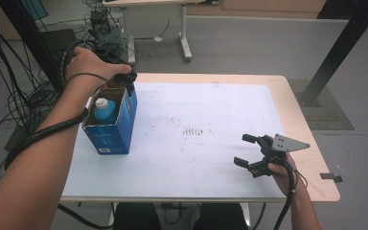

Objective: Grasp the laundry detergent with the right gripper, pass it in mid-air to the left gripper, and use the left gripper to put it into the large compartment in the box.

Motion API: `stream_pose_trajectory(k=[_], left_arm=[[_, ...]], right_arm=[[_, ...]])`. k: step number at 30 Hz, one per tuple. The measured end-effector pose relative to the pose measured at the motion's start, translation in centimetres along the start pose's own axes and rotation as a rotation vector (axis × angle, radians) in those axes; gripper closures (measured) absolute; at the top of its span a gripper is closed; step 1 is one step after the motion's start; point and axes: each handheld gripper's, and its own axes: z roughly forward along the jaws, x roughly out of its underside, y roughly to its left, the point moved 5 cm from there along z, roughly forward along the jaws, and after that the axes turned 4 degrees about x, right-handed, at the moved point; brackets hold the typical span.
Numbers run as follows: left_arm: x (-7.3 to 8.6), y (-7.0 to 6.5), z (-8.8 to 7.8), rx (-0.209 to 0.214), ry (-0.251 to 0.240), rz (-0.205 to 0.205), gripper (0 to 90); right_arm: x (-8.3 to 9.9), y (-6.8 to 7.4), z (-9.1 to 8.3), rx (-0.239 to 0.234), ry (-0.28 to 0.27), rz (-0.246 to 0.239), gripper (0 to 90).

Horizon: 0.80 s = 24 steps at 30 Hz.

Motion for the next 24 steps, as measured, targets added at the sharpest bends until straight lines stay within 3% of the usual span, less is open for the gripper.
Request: stream_pose_trajectory(k=[15,24], left_arm=[[1.1,-4.6,-1.3,0.023,-0.052,0.132,7.0],[2.0,-6.2,-0.6,0.078,-0.075,0.187,6.6]], right_arm=[[-0.4,-0.1,0.1,0.005,0.006,-0.003,4.5],[-0.9,0.0,-0.2,0.011,0.009,-0.007,4.4]])
